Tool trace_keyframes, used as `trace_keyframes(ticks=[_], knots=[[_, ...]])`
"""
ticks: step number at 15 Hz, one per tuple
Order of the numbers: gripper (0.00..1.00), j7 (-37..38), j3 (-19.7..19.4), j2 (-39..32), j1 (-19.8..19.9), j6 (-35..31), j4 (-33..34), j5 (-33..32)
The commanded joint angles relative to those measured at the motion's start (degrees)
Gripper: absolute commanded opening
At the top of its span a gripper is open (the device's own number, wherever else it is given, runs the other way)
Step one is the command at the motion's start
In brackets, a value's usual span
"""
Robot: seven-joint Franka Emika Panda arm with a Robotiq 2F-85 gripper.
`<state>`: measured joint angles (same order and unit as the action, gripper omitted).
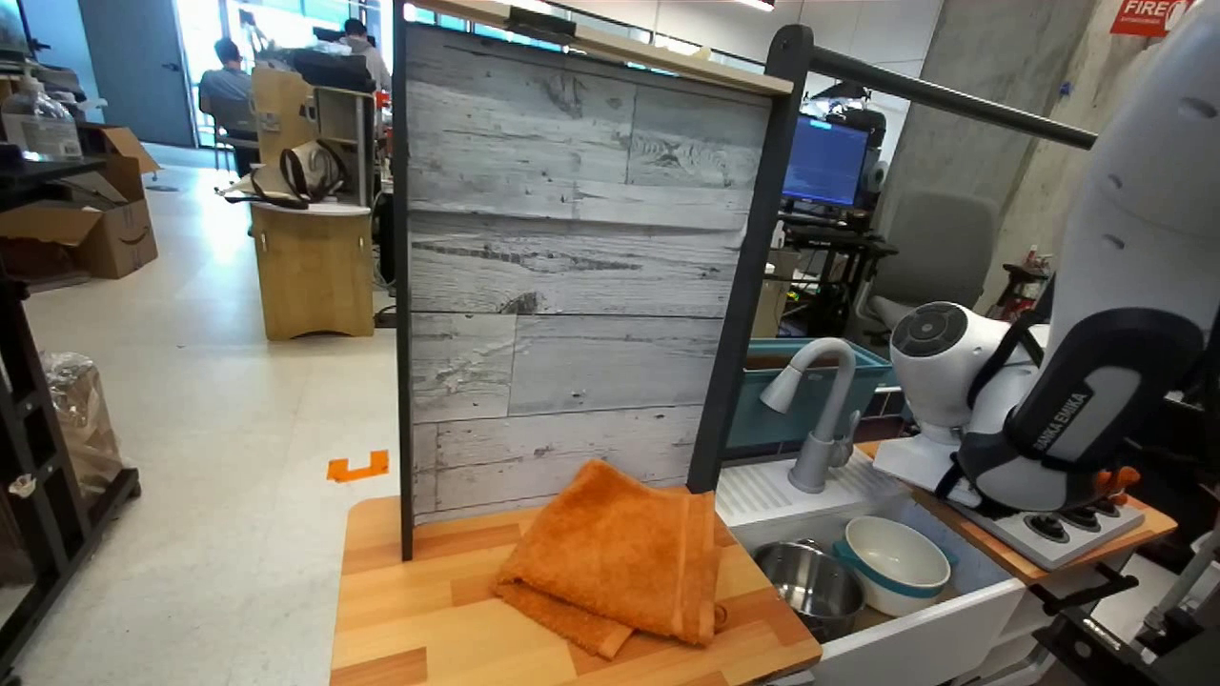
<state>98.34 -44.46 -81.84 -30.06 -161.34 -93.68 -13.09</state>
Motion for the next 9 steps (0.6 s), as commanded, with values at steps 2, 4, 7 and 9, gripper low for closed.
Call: trace_keyframes(ticks=[2,4,7,9], knots=[[0.32,2.61,-0.68,-1.98,0.35,-0.30,2.94,2.43],[0.19,1.36,-0.18,-0.18,0.34,0.20,1.27,2.20],[0.01,-0.63,-0.30,3.06,-1.01,-2.05,-3.36,1.23],[0.04,-1.65,-0.95,4.69,-2.15,-5.19,-6.20,1.06]])
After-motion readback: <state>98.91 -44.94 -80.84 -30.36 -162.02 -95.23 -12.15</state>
